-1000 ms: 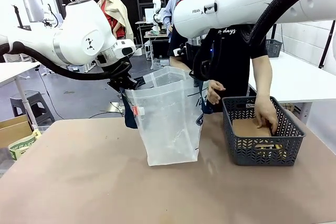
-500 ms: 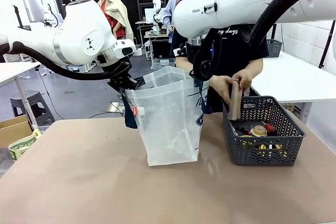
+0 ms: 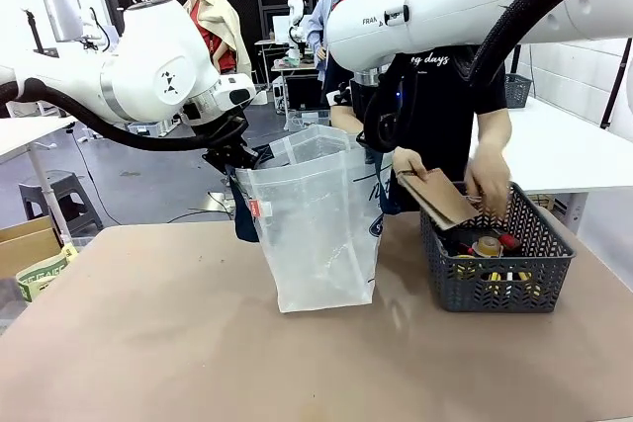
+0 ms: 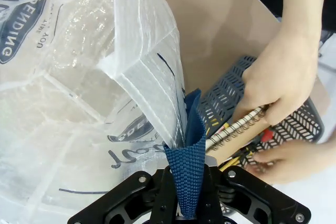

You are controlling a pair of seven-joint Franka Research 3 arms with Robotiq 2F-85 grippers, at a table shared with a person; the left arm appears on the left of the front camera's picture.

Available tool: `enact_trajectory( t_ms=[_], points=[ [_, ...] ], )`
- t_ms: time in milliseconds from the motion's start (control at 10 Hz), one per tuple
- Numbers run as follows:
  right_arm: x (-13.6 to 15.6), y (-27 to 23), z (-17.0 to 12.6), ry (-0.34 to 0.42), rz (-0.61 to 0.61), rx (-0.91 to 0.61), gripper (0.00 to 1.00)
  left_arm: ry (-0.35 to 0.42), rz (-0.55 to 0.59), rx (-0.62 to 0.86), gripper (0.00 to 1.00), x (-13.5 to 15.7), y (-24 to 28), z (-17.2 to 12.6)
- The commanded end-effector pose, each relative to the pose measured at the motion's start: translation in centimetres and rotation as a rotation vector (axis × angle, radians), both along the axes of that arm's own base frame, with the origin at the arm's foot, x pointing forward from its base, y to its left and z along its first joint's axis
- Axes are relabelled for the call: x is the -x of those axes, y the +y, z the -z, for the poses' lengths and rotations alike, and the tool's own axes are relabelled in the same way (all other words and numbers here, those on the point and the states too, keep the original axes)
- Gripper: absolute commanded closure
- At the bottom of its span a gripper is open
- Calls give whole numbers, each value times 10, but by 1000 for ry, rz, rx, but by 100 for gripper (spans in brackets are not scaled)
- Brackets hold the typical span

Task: Transfer purchased items from the store into the shopping bag.
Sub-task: Move the Reusable shopping bag to the right side of the table.

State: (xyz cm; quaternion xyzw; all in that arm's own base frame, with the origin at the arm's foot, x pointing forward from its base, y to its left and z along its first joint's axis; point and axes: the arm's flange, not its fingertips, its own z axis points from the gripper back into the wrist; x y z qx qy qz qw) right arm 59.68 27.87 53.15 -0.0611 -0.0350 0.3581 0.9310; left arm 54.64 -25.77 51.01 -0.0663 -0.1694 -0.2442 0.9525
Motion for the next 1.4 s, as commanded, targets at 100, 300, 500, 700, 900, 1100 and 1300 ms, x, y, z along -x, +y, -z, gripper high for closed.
enact_trajectory(
  t_ms=[100, 300, 500, 700, 900, 1100, 1300],
  points=[
    [-1, -1, 0, 5, 3, 3, 100, -7, -5, -9, 100, 0, 2, 0],
    [-1, -1, 0, 5, 3, 3, 100, -7, -5, -9, 100, 0, 2, 0],
    [-1, -1, 0, 5, 3, 3, 100, -7, -5, -9, 100, 0, 2, 0],
    [-1, -1, 0, 5, 3, 3, 100, -7, -5, -9, 100, 0, 2, 0],
    [-1, -1, 0, 5, 3, 3, 100, -7, -5, -9, 100, 0, 2, 0],
    [-1, -1, 0, 5, 3, 3, 100, -7, -5, -9, 100, 0, 2, 0],
    [-1, -1, 0, 5, 3, 3, 100, -7, -5, -9, 100, 0, 2, 0]
  ],
)
